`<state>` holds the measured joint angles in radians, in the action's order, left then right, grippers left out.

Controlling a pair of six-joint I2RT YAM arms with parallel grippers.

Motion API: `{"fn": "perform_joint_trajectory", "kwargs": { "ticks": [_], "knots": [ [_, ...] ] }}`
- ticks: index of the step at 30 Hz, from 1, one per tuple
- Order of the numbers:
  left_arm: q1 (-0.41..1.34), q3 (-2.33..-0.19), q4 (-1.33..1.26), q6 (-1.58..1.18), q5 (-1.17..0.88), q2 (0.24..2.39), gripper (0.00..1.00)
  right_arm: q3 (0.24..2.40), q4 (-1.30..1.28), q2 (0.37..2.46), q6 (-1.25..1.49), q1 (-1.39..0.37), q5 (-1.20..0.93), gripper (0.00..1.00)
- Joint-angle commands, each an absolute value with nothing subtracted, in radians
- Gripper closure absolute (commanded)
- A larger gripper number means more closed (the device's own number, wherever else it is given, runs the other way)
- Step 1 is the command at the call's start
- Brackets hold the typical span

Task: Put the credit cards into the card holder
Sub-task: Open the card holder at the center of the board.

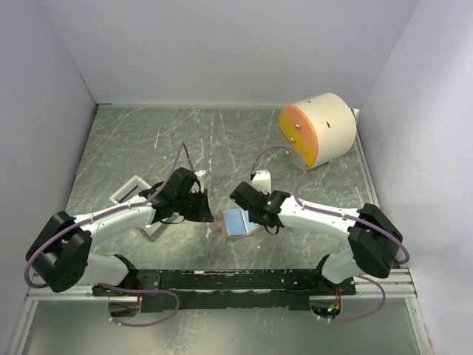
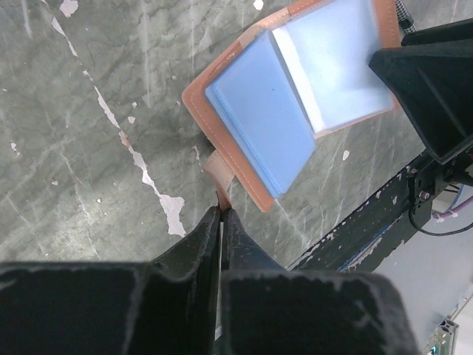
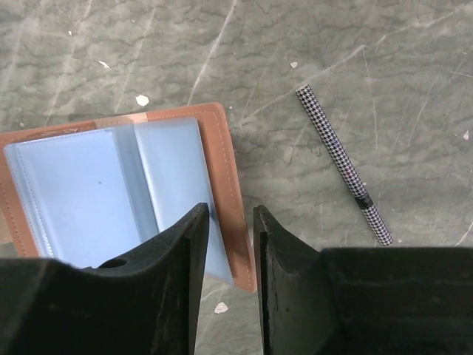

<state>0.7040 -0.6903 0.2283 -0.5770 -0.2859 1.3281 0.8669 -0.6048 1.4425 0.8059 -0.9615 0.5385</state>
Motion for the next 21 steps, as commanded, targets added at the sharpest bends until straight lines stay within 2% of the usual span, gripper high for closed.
{"fn": "perform_joint_trajectory", "kwargs": {
  "ticks": [1,6,11,13,18,21],
  "knots": [
    [0.708,-0.686,0.178,-0.593,-0.319,1.325,0.85,0.898,-0.597,1.459,0.789,-0.964,0.545,0.69],
    [0.708,-0.709,0.178,-0.61,-0.328,1.321,0.61,0.878,-0.573,1.467,0.79,-0.963,0.522,0.69],
    [0.707,-0.748,0.118,-0.652,-0.396,1.321,0.55,0.842,-0.548,1.462,0.805,-0.964,0.5,0.69],
    [0.708,-0.763,0.085,-0.661,-0.419,1.345,0.58,0.826,-0.53,1.453,0.805,-0.963,0.487,0.69],
    [0.708,-0.788,0.024,-0.663,-0.45,1.453,0.8,0.815,-0.533,1.444,0.814,-0.964,0.488,0.69],
    [0.708,-0.79,-0.056,-0.682,-0.499,1.516,0.81,0.811,-0.534,1.425,0.812,-0.964,0.485,0.69]
  ]
}}
